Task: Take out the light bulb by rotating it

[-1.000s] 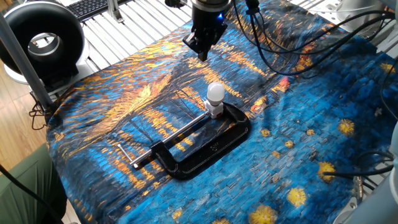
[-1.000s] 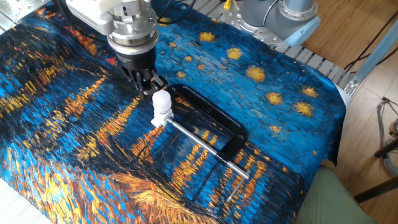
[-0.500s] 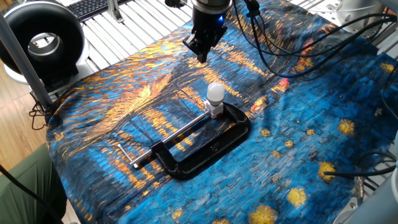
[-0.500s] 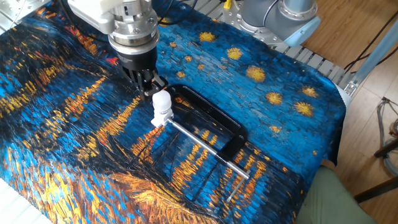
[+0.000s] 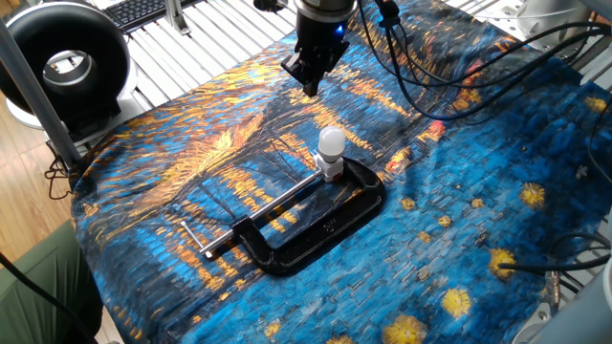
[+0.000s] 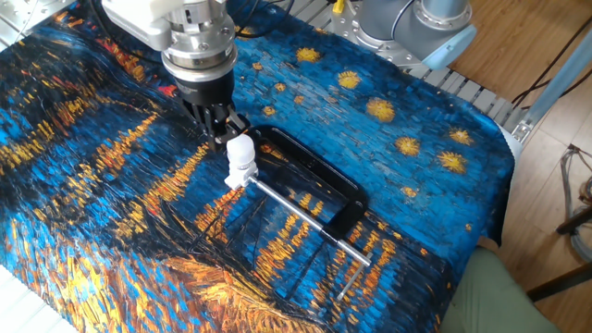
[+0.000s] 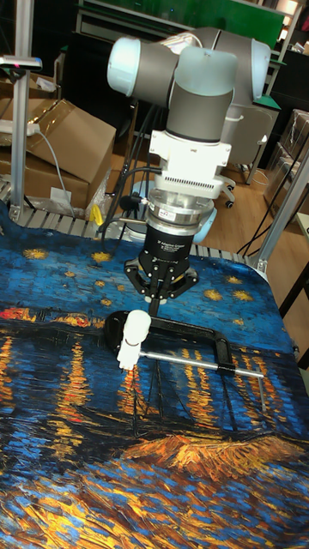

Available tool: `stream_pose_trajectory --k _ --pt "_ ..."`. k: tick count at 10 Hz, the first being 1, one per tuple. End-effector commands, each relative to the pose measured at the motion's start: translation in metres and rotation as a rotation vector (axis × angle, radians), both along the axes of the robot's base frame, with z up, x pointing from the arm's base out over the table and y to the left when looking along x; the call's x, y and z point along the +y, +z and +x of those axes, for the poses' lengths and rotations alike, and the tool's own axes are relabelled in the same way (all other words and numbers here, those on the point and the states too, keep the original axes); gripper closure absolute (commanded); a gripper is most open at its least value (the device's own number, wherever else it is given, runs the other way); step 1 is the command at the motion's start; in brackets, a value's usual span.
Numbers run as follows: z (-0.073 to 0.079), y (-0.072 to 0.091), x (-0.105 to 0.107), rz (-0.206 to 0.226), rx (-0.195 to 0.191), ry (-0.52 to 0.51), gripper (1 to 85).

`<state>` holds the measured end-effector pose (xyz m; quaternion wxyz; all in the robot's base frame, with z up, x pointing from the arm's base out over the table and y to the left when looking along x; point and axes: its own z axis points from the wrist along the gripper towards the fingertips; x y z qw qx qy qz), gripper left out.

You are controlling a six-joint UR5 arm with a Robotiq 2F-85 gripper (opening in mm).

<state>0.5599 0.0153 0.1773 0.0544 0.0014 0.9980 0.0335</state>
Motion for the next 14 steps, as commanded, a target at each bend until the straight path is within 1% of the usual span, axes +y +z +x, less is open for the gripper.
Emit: stream_pose_trajectory --k 1,2,4,5,8,9,10,11,12,13,14 --pt "0.000 0.000 0.001 0.016 -0.007 -0.006 84.7" --pt "0.000 0.000 0.002 0.018 -0.007 -0.001 84.7" --pt "-0.001 0.001 0.004 0.029 -0.004 -0.031 84.7" --pt "0.001 0.000 0.001 0.018 -0.009 -0.039 84.7" --pt "0.008 0.002 0.004 0.031 -0.035 -0.046 84.7" --pt "0.007 0.001 0.001 0.021 -0.032 -0.048 84.7" --pt "0.008 0.001 -0.003 0.011 -0.033 -0.079 84.7" --pt "0.002 0.001 0.000 0.015 -0.024 -0.011 83.0" --pt "-0.010 0.006 -0.001 0.038 -0.036 -0.014 79.3" --pt "-0.026 0.007 -0.009 0.021 -0.033 -0.004 76.0" --pt "-0.039 0.004 -0.011 0.016 -0.048 -0.007 76.0"
